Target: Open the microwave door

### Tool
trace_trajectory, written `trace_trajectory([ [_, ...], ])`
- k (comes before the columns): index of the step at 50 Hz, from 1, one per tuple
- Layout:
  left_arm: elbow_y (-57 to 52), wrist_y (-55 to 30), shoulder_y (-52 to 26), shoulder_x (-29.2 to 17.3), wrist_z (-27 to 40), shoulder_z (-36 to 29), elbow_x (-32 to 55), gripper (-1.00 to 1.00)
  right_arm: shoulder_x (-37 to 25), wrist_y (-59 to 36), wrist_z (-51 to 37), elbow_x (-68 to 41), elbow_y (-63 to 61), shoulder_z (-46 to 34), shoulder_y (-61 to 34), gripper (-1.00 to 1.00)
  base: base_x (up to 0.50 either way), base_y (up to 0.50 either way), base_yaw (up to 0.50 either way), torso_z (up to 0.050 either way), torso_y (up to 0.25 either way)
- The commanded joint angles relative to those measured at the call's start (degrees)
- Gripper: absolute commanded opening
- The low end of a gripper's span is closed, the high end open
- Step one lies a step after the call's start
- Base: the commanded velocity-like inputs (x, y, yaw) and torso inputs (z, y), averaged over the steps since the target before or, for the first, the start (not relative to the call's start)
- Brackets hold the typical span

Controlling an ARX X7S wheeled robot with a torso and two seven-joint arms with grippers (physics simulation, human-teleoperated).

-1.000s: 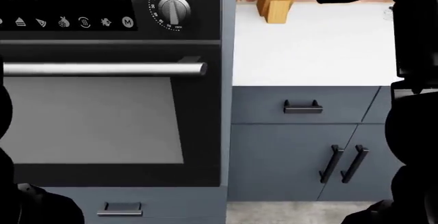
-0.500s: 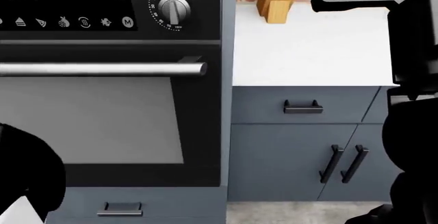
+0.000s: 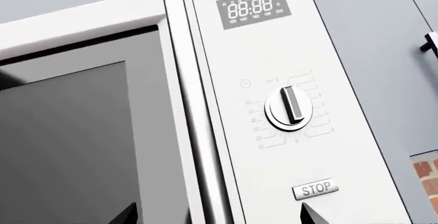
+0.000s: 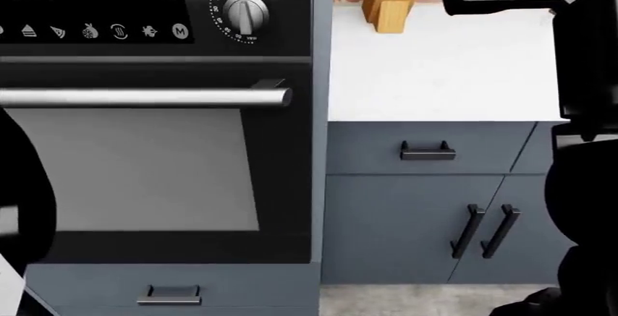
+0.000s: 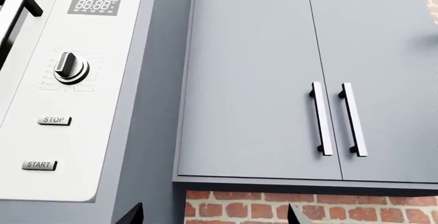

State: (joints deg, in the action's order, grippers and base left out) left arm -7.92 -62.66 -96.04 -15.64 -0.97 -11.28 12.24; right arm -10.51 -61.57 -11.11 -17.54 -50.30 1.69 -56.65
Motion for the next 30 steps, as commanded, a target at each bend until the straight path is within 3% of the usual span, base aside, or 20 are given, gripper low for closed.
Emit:
trace_trajectory([
  [1, 7.1, 4.4, -1.6, 0.2, -0.7, -2.9, -1.2, 1.00, -0.4, 0.1, -0.4, -0.5, 0.0, 0.2, 0.1, 1.00, 0.00, 0.00, 0.00, 0.000, 0.000],
  [30, 26.4, 17.9, -2.5, 1.9, -1.4, -8.1, -4.5, 1.00, -1.5, 1.9, -1.3, -1.3, 1.1, 0.1, 0.8, 1.00, 0.00, 0.00, 0.00, 0.000, 0.000],
])
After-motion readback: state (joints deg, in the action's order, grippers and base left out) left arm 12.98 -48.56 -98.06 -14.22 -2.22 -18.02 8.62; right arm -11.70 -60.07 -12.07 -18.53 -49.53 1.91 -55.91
